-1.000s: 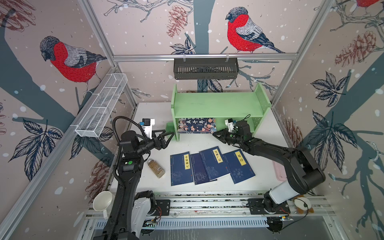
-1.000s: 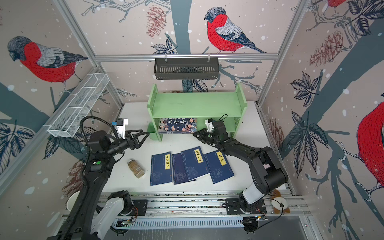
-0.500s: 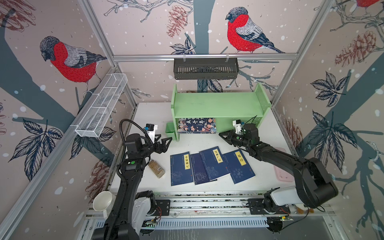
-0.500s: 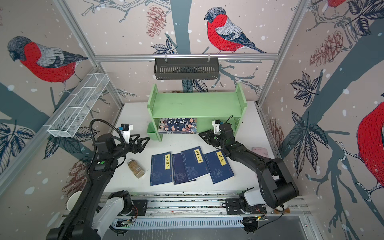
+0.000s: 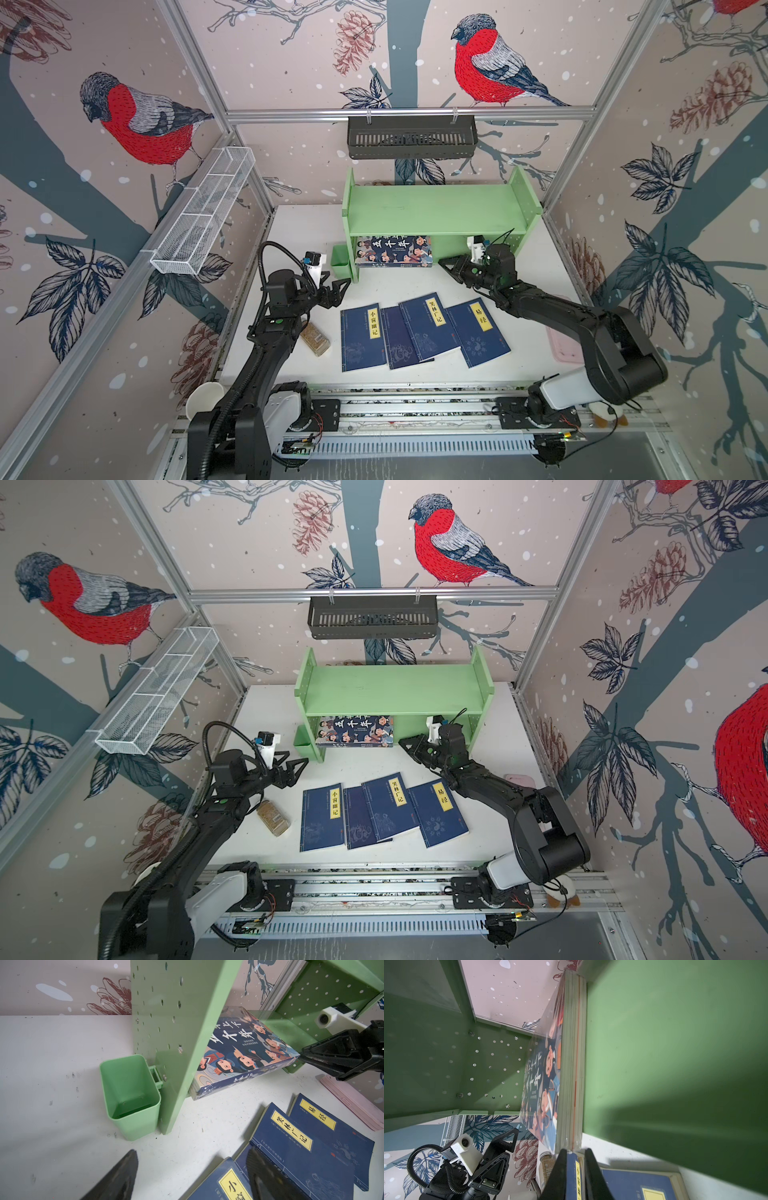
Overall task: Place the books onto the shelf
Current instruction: 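Move the left gripper toward the shelf while the right gripper holds the book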
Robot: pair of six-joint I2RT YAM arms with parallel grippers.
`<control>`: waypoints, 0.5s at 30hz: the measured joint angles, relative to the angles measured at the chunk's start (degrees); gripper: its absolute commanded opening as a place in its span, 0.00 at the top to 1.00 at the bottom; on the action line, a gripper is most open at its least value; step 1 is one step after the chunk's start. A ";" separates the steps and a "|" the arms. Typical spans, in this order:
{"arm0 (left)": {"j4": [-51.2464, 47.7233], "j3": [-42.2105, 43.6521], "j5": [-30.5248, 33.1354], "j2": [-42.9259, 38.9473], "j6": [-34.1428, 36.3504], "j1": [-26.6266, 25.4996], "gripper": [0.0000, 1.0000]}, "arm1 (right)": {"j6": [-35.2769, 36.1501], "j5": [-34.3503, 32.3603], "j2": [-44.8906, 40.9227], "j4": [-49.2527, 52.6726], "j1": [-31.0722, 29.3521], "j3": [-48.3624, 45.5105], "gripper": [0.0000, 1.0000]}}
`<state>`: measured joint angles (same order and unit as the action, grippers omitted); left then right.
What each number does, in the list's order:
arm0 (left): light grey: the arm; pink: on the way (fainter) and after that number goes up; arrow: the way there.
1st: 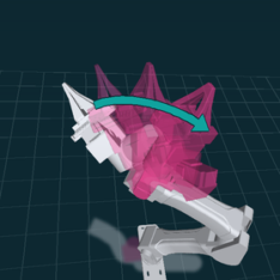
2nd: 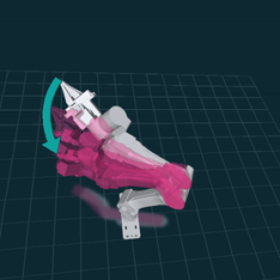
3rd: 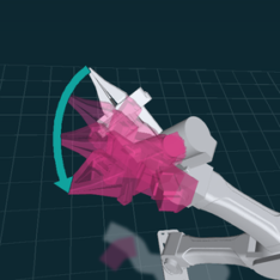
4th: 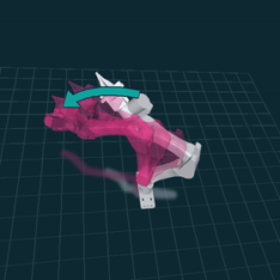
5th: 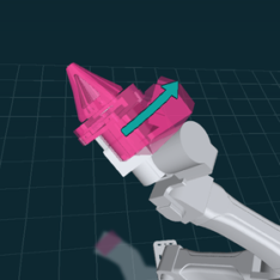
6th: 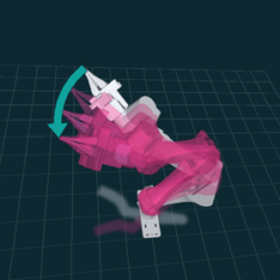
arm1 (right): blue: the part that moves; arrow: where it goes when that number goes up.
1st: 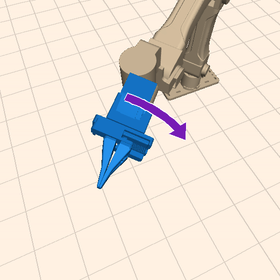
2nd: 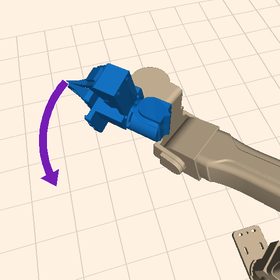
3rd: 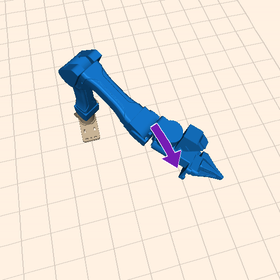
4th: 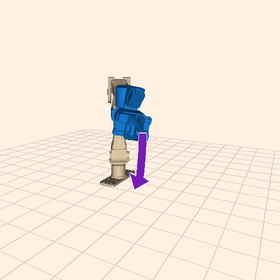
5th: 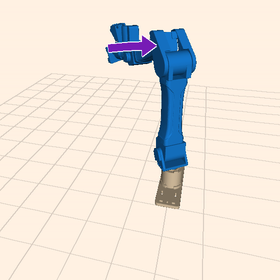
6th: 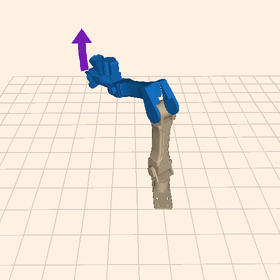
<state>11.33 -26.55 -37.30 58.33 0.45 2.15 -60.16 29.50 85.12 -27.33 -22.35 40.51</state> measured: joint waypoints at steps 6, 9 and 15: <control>3.74 -0.22 1.44 4.04 0.81 -2.08 0.21 | -0.02 -0.94 1.46 -0.09 0.15 0.74 0.82; 6.51 -0.28 2.58 5.90 0.83 -2.78 0.22 | -0.02 -1.03 2.43 -0.22 0.24 1.11 0.82; 12.55 -0.02 5.09 8.74 -0.11 -3.85 0.23 | -0.09 -1.01 4.02 -1.07 0.07 2.34 0.81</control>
<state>23.88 -26.57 -32.21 67.07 0.34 -1.69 -60.25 28.49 89.14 -28.40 -22.28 42.85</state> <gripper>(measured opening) 0.769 0.189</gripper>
